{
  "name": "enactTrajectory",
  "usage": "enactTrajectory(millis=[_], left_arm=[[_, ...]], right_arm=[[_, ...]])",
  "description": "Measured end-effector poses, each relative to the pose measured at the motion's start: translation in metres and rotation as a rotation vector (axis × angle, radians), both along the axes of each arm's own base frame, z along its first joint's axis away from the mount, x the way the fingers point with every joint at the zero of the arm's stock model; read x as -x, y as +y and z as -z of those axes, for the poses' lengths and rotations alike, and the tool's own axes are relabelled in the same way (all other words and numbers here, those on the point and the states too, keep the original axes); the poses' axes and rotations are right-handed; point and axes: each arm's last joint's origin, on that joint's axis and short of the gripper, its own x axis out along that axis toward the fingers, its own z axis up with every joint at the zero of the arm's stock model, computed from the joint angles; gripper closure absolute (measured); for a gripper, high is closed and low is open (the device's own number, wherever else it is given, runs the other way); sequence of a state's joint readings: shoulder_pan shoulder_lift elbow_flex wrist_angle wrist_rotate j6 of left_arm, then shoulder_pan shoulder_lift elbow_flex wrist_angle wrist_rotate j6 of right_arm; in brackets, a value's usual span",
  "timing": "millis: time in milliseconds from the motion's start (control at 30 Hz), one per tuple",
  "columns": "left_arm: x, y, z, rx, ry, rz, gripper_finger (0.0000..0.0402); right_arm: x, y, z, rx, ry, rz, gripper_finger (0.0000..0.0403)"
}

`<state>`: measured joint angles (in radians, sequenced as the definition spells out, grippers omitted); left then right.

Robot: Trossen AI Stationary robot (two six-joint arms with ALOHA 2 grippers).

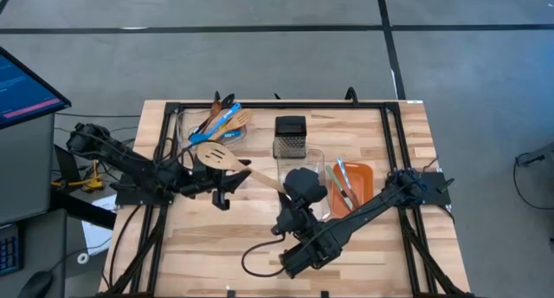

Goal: Pick & Place Kitchen Items
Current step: Put the brown ladle into the top transparent bin

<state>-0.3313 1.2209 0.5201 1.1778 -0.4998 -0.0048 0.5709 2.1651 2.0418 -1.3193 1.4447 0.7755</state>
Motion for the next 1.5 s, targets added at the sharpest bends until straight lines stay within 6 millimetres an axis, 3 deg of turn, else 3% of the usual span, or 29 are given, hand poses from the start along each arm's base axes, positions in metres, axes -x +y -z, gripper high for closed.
enactTrajectory(millis=[267,567,633,833,1000,1233,1500], left_arm=[[-0.001,0.004,-0.002,0.016,-0.031,0.052,0.0383],[-0.002,0.003,-0.001,-0.002,-0.023,0.064,0.0390],[-0.002,0.003,0.000,-0.020,-0.012,0.071,0.0392],[-0.002,0.003,0.000,-0.036,-0.002,0.057,0.0400],[-0.003,0.003,0.001,-0.035,0.009,0.059,0.0400],[-0.005,0.002,0.007,-0.043,0.067,0.056,0.0400],[-0.005,0.002,0.008,-0.039,0.078,0.059,0.0400]], right_arm=[[-0.002,-0.005,0.000,-0.013,0.016,0.010,0.0329],[-0.002,-0.003,0.001,-0.043,0.027,0.003,0.0329],[-0.001,-0.001,0.000,-0.074,0.051,-0.008,0.0301],[0.004,0.014,-0.017,-0.247,0.226,-0.122,0.0153],[0.018,0.027,-0.039,-0.302,0.287,-0.199,0.0117],[0.051,0.046,-0.067,-0.418,0.335,-0.274,0.0168],[0.088,0.068,-0.085,-0.529,0.338,-0.376,0.0318]])
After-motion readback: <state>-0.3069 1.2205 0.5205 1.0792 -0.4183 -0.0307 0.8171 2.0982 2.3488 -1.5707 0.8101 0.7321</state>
